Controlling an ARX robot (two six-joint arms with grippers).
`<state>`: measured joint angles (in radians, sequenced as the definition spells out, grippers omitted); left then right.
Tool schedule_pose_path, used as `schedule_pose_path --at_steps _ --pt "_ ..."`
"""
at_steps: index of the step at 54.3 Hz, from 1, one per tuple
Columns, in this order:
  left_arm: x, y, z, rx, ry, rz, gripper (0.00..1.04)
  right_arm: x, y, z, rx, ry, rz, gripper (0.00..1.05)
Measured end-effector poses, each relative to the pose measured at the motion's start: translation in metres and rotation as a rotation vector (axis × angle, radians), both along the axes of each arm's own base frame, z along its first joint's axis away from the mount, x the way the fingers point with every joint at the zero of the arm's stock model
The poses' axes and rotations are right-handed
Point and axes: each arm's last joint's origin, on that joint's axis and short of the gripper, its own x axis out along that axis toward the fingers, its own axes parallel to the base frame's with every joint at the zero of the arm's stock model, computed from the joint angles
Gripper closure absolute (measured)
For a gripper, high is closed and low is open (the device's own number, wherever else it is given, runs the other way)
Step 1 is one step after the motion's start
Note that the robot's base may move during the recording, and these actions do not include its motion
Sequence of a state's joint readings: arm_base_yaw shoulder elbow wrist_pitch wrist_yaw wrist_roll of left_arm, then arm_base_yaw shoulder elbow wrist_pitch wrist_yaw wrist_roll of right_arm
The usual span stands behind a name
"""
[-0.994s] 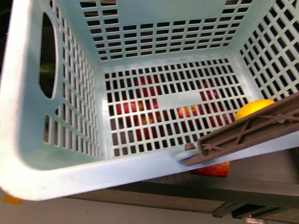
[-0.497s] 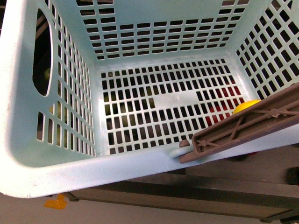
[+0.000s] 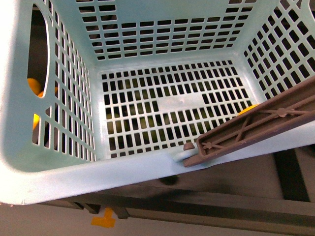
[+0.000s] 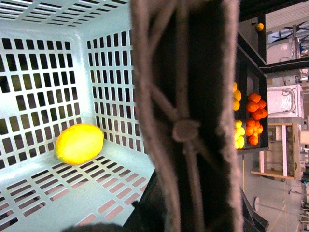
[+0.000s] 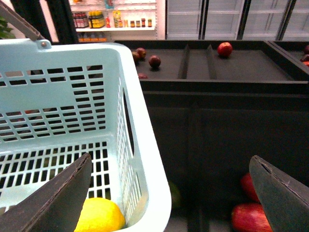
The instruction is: Pick lemon and mango into basket
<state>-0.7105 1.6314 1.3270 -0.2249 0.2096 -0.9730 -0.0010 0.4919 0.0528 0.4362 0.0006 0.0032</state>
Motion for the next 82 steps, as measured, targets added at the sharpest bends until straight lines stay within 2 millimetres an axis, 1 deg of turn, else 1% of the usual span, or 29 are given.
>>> schedule_pose_path --at_steps 82 --pt "0.0 0.0 -0.0003 0.001 0.001 0.0 1.0 -0.0001 0.0001 -0.0007 0.0 0.003 0.0 0.09"
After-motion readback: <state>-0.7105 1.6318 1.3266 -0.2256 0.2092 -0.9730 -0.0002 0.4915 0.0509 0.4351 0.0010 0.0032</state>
